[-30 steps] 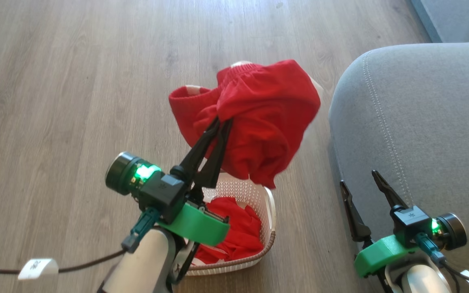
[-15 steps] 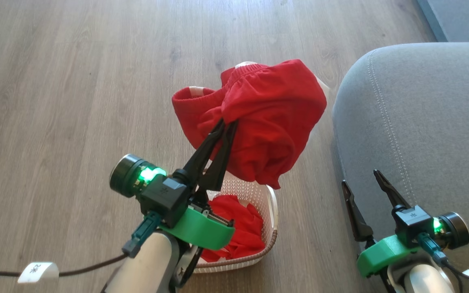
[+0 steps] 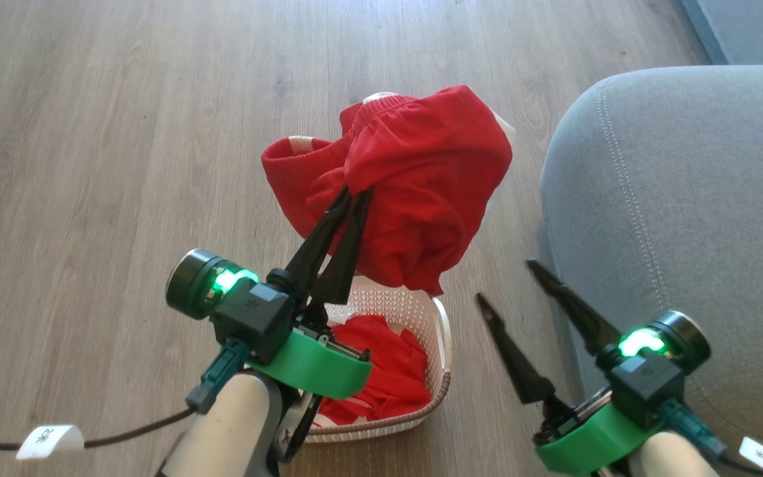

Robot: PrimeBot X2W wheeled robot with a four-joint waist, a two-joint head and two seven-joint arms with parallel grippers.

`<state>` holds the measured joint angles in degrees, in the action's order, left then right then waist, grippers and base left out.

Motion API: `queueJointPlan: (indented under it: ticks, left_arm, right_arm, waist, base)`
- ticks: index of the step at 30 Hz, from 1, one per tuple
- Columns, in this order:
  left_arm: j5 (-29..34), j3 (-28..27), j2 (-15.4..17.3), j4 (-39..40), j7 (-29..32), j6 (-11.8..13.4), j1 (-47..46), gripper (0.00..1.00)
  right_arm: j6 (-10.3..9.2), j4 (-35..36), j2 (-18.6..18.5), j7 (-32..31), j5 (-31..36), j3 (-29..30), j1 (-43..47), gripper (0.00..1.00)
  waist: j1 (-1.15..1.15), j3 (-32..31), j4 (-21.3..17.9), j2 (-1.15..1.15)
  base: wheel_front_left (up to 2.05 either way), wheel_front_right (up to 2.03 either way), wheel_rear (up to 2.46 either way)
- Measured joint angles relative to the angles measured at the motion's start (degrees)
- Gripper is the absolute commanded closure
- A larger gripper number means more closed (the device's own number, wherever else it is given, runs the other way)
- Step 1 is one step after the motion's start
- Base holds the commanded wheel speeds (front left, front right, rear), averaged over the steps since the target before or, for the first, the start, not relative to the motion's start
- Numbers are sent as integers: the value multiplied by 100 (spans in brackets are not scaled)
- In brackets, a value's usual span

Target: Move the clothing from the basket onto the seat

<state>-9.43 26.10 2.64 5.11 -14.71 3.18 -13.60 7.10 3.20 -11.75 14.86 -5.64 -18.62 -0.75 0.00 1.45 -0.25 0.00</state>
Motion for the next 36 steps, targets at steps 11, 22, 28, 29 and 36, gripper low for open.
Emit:
queueJointPlan:
  ticks: [11, 22, 28, 29, 36]
  left_arm:
    - [0, 134, 1, -13, 0, -4, -5, 100]
    - [-119, 668, 9, -12, 0, -48, -51, 100]
    - [-119, 906, 19, -3, 0, -47, -182, 100]
    - [-119, 935, 19, 0, 0, -48, -214, 100]
    - [-118, 1241, 24, -94, 0, -175, -281, 100]
  right_arm:
    - [0, 349, -341, 0, 74, -482, -245, 0]
    - [1, -107, -294, 0, 787, -613, -676, 0]
    - [1, -350, -270, 0, 996, -615, -709, 0]
    - [1, -379, -256, 0, 1015, -614, -726, 0]
    - [1, -493, -147, 0, 1065, -709, -931, 0]
  waist:
    - [0, 53, 49, 0]
    - [0, 107, 170, 0]
    - [0, 139, 217, 0]
    - [0, 140, 221, 0]
    - [0, 128, 250, 0]
  base:
    - [0, 0, 0]
    - [0, 0, 0]
    - [0, 0, 0]
    - [0, 0, 0]
    - [0, 0, 0]
